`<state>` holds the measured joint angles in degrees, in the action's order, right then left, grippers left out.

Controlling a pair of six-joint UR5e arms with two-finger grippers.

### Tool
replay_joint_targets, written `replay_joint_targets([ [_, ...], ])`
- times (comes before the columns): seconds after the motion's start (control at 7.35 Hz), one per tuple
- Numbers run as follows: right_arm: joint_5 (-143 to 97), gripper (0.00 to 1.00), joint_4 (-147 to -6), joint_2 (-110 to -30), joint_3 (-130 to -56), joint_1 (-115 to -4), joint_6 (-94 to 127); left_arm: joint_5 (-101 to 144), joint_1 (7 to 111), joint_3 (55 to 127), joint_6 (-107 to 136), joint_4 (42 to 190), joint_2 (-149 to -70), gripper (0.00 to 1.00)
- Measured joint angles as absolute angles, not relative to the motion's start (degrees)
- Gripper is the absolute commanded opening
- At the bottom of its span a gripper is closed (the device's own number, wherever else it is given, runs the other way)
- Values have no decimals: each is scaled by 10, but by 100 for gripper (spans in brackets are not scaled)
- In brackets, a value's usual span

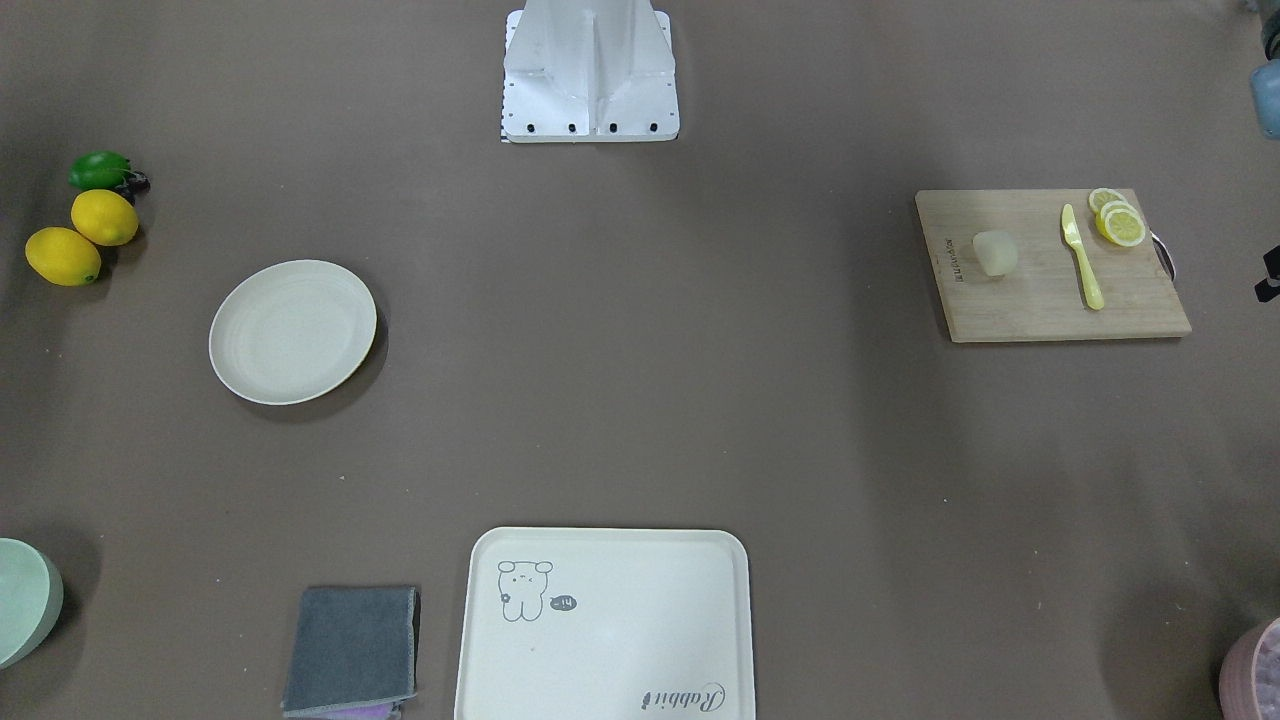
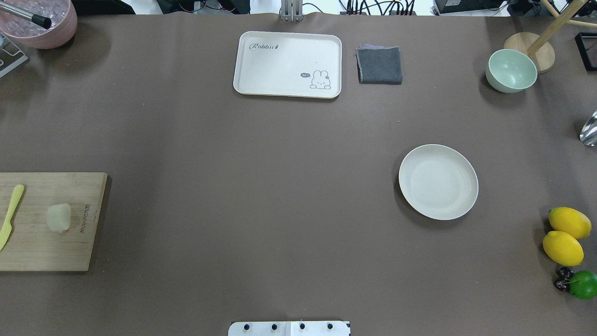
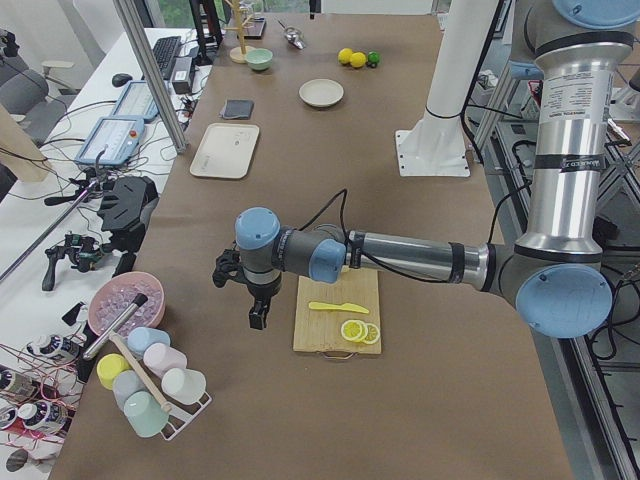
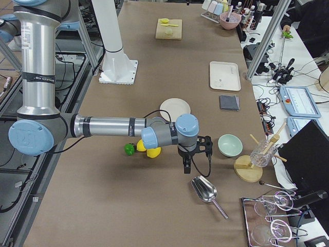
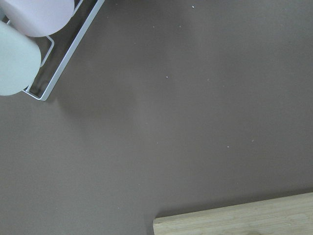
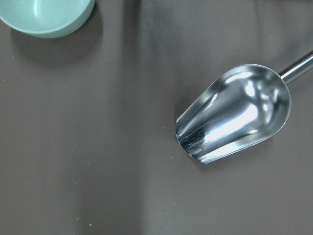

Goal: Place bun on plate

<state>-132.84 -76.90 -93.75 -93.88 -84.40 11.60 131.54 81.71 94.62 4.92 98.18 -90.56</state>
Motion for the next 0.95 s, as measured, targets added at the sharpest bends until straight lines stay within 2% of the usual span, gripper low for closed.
replay_joint_targets([
  [0.95,-1333,100,-765,-941,-942,-844,116,1312,813,943,55,1008,-883,98],
])
